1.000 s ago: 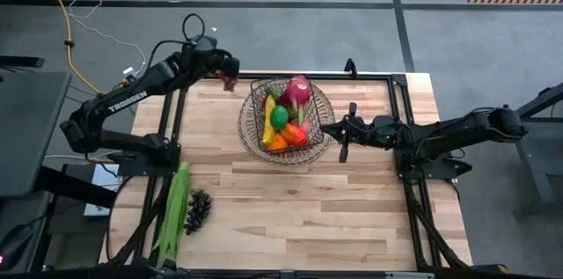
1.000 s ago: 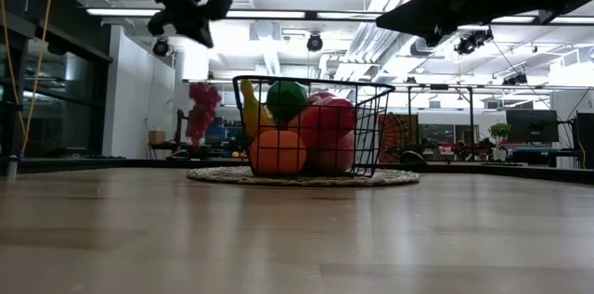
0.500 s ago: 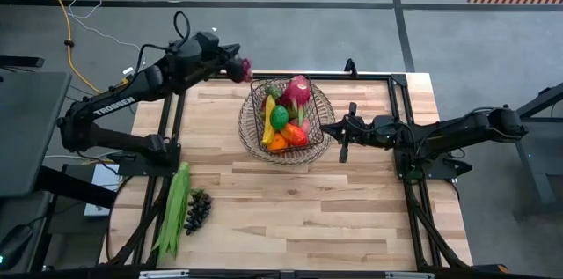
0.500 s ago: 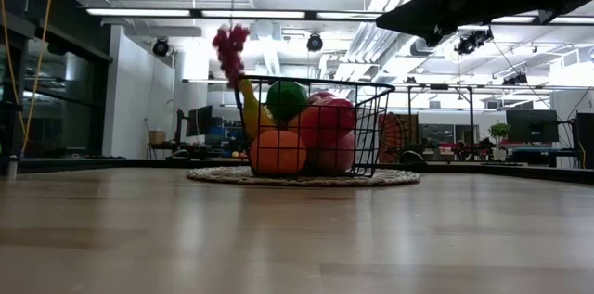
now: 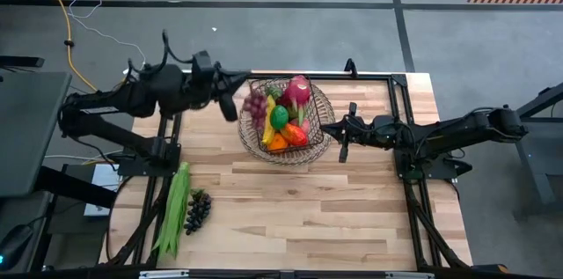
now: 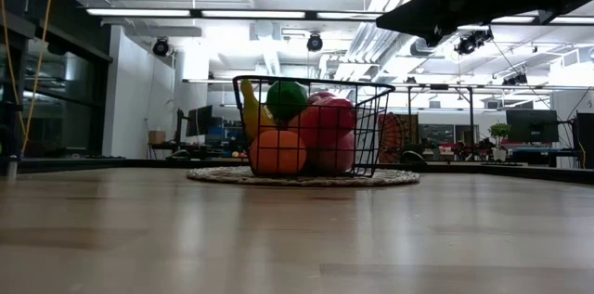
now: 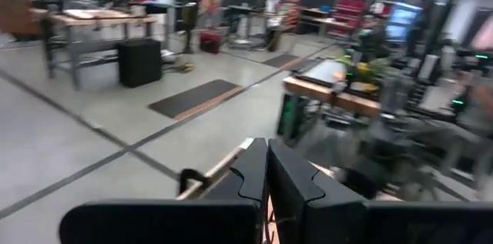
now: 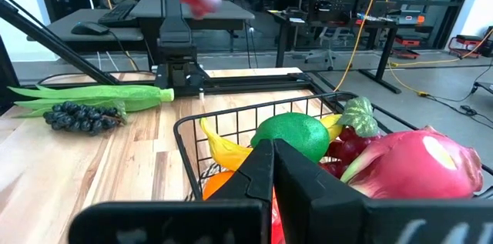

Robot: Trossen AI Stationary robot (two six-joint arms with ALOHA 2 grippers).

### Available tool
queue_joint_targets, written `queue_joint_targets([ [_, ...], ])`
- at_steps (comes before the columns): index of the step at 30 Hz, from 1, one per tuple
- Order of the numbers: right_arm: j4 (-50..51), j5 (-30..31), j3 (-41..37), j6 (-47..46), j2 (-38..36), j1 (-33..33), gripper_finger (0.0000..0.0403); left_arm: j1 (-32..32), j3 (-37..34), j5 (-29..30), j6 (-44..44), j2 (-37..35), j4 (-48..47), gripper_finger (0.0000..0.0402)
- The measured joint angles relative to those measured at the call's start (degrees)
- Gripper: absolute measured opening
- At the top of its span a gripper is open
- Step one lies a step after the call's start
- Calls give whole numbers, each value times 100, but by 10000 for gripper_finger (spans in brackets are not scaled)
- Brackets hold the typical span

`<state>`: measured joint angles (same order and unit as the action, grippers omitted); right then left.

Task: Build produce basket
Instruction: Put the top purple grapes into the black wire basket

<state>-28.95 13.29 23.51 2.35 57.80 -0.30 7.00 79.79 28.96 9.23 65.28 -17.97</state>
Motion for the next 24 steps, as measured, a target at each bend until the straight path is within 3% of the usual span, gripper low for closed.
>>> queue_joint_targets([
  [9,2,-1,0,0,0,0,0,-1164,-194,-4,-4,161,247,0],
  [24,66,0,0,-2,-2,0,0,-2147,-1933,-325,-134,289,3140,0],
])
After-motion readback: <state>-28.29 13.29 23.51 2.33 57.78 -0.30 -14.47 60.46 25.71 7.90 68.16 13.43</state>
